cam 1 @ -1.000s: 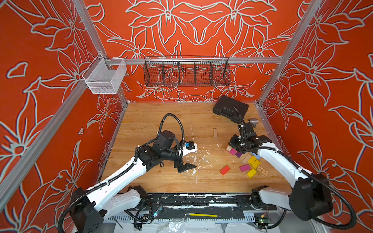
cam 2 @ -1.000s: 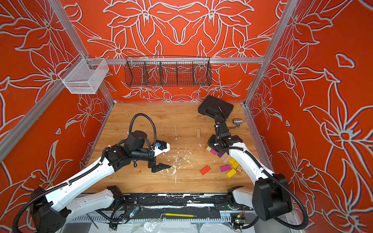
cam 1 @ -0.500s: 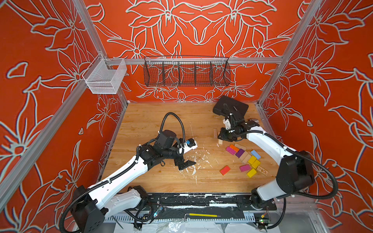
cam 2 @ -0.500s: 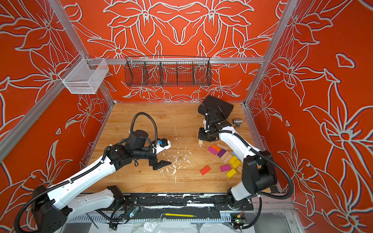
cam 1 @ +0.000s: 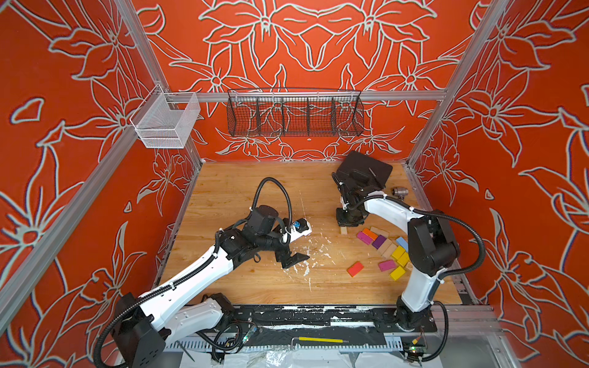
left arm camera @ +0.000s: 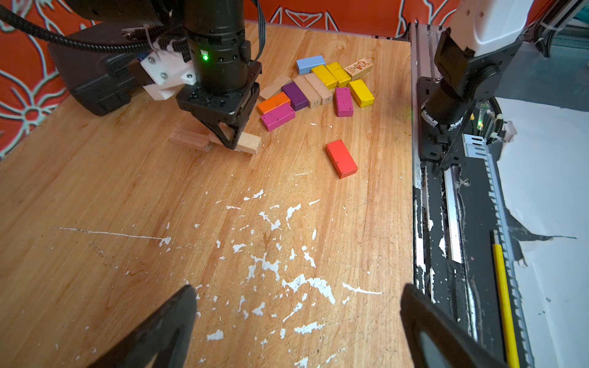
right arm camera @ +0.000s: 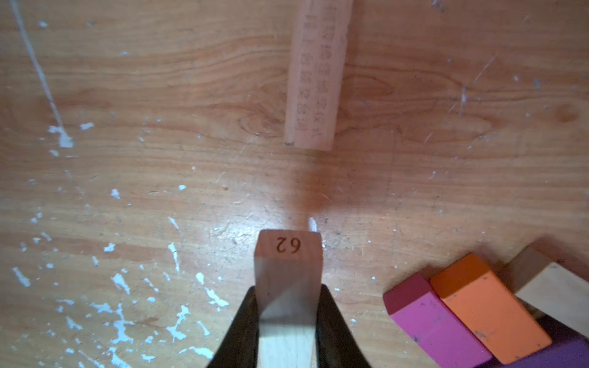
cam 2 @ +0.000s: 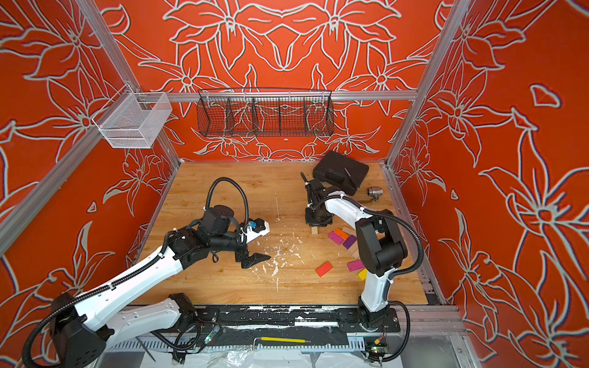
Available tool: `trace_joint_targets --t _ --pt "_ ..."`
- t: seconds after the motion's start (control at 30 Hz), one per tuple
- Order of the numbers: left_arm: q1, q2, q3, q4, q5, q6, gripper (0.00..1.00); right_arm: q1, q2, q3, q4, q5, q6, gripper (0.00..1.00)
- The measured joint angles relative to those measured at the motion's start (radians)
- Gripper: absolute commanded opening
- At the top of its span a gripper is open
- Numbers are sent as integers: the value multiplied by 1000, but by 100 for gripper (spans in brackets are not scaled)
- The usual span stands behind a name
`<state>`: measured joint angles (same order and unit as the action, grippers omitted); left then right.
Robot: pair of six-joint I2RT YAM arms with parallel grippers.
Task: Assemble the letter k with building blocks
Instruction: Assemble the building block at the center of the board.
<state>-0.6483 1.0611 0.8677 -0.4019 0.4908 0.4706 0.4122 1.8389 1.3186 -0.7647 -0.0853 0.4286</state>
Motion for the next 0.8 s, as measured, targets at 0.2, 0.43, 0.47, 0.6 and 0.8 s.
trace_joint_targets --t 0.2,0.43,0.47,0.6,0.8 --pt "0 0 0 0 0 0 97 -1 45 18 14 14 18 24" --pt "0 0 0 0 0 0 97 -1 74 21 31 19 37 27" --pt "0 0 0 0 0 0 97 -1 78 21 34 19 41 28" --pt "0 0 0 0 0 0 97 -1 98 22 40 20 50 29" --pt "0 1 0 0 0 0 97 -1 112 25 42 21 55 32"
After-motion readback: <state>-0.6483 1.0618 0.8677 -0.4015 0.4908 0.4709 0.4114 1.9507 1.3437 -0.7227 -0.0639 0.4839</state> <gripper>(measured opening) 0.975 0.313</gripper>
